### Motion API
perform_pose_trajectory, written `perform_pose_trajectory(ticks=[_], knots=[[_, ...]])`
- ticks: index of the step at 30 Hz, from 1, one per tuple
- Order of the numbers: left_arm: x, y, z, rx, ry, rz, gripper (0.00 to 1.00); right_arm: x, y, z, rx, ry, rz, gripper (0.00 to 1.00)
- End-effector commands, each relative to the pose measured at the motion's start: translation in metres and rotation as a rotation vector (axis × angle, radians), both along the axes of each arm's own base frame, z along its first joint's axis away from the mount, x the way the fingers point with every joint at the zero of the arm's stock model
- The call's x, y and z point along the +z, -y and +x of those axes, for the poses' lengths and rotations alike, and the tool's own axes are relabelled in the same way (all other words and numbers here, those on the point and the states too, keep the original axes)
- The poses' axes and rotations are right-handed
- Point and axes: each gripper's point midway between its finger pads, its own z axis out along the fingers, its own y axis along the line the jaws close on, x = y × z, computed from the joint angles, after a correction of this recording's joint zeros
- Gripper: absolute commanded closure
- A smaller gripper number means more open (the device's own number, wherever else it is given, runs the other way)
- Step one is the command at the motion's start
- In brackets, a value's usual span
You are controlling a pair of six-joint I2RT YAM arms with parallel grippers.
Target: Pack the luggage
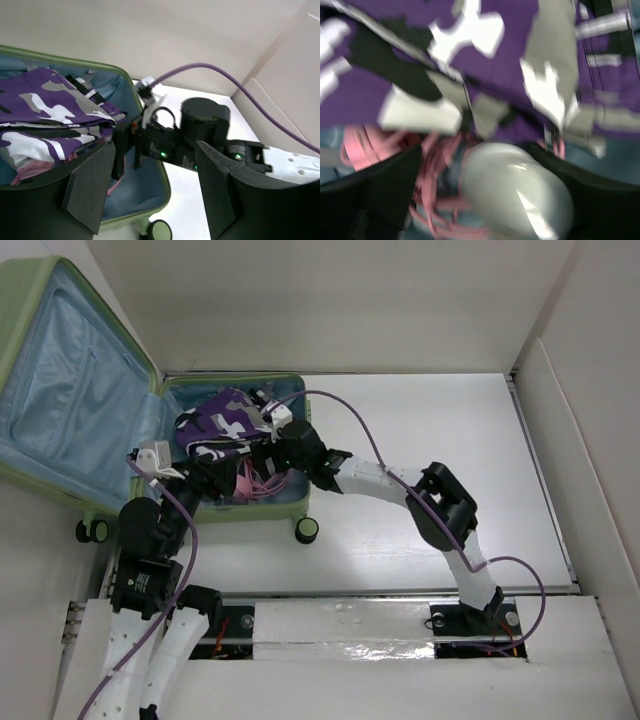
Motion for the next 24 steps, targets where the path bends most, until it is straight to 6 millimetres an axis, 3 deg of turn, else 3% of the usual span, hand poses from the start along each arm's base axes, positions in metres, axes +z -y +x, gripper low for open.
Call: perform_pose_trajectory(ticks=[1, 6, 8, 11, 14, 15, 18, 21, 24], knots=[[0.009, -0.006, 0.009, 0.032, 0.024, -0.02, 0.39, 0.085, 0.018, -0.002, -0.033, 0.129, 0.113, 0.04], [0.008, -0.009, 0.015, 0.06, 0.013, -0.039, 0.42, 0.15, 0.051, -0.025, -0.019, 0.224, 0.13, 0.0], [0.006, -0.013, 0.019, 0.09, 0.0, -0.044, 0.44, 0.166, 0.068, -0.039, -0.01, 0.24, 0.135, 0.0], [0.005, -0.03, 0.022, 0.192, -0.03, -0.068, 0.54, 0.169, 0.09, -0.056, -0.012, 0.247, 0.136, 0.03], [0.004, -0.05, 0.019, 0.303, -0.055, -0.096, 0.66, 0.167, 0.124, -0.077, -0.035, 0.261, 0.143, 0.32], [-0.002, -0.057, 0.018, 0.345, -0.08, -0.122, 0.69, 0.162, 0.138, -0.087, -0.042, 0.264, 0.141, 0.6], [-0.019, -0.086, 0.009, 0.52, -0.131, -0.172, 0.8, 0.15, 0.156, -0.1, -0.046, 0.255, 0.127, 0.96], [-0.026, -0.118, -0.01, 0.692, -0.153, -0.174, 0.9, 0.134, 0.175, -0.115, -0.038, 0.252, 0.109, 1.0], [-0.017, -0.152, -0.035, 0.881, -0.13, -0.18, 0.98, 0.122, 0.197, -0.12, -0.059, 0.238, 0.07, 1.0]])
